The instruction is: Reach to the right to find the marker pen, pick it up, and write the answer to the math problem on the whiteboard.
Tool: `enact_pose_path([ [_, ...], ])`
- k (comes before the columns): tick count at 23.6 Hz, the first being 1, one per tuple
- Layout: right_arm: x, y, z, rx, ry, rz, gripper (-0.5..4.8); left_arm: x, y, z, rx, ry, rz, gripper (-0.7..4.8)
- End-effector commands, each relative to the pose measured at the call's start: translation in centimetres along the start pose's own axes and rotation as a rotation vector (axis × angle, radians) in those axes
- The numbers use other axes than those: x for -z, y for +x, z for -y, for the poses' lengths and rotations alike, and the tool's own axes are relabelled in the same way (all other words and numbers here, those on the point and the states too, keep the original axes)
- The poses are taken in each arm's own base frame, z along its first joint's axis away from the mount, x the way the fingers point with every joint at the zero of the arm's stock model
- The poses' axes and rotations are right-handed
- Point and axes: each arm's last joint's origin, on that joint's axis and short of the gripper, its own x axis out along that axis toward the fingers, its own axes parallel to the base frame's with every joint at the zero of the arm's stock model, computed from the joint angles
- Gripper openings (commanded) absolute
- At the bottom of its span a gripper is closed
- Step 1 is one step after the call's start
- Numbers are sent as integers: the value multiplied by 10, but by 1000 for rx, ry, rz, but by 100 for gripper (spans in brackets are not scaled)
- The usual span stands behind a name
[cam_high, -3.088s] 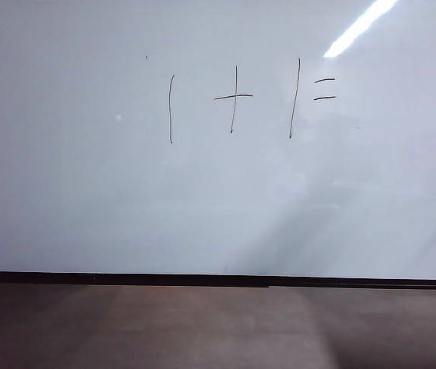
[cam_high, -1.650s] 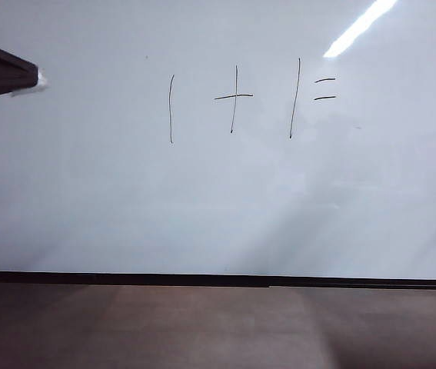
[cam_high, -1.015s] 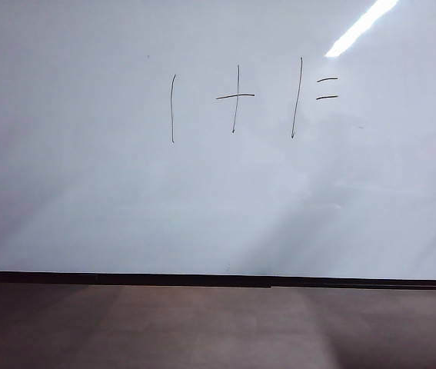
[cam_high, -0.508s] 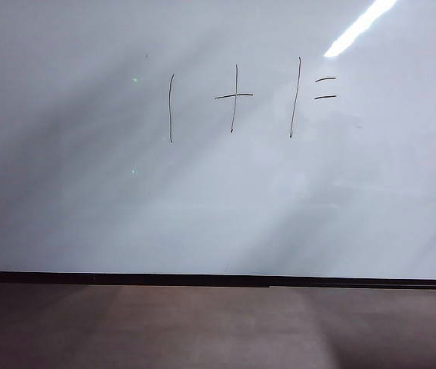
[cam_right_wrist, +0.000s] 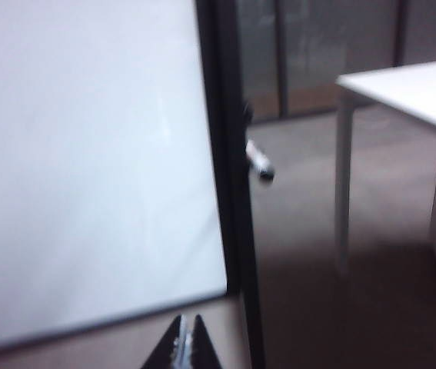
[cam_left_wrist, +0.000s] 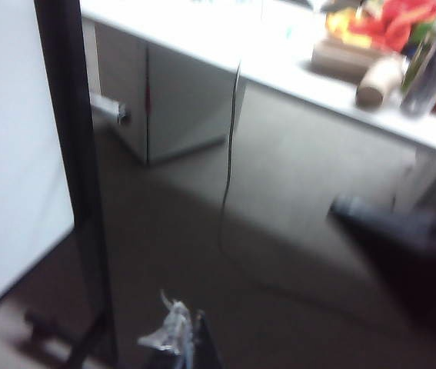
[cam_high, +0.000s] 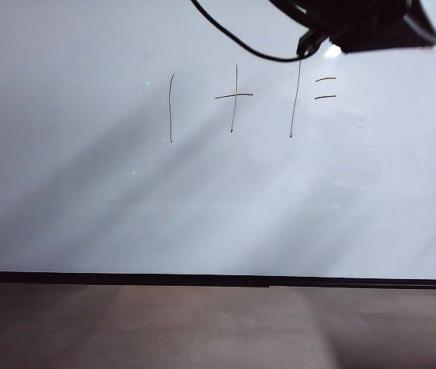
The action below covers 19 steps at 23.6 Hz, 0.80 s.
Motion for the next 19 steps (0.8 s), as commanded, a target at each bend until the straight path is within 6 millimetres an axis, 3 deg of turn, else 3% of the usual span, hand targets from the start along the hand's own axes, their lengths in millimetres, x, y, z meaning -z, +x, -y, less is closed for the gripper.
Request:
enact_pose_path([
  [1, -39, -6, -3, 3, 58, 191, 12, 0, -2, 0, -1, -4, -32, -4],
  [4, -96, -16, -5, 129, 55, 296, 8, -1, -2, 0, 2, -2, -24, -5],
  [6, -136, -11, -11, 147, -3, 336, 8, -1, -2, 0, 1, -2, -25, -5],
  [9, -183, 28, -20, 189, -65, 348, 8, -1, -2, 0, 1, -2, -23, -5],
  [12, -199, 77, -9, 148, -134, 293, 8, -1, -2, 0, 1, -2, -23, -5],
  [13, -201, 98, 4, 102, -97, 257, 8, -1, -2, 0, 1, -1, -19, -4],
  [16, -193, 131, 43, 14, 4, 196, 32, -1, -2, 0, 0, -1, -22, -5],
  [19, -164, 161, 83, -77, 11, 85, 192, -1, -2, 0, 1, -2, -25, -5],
])
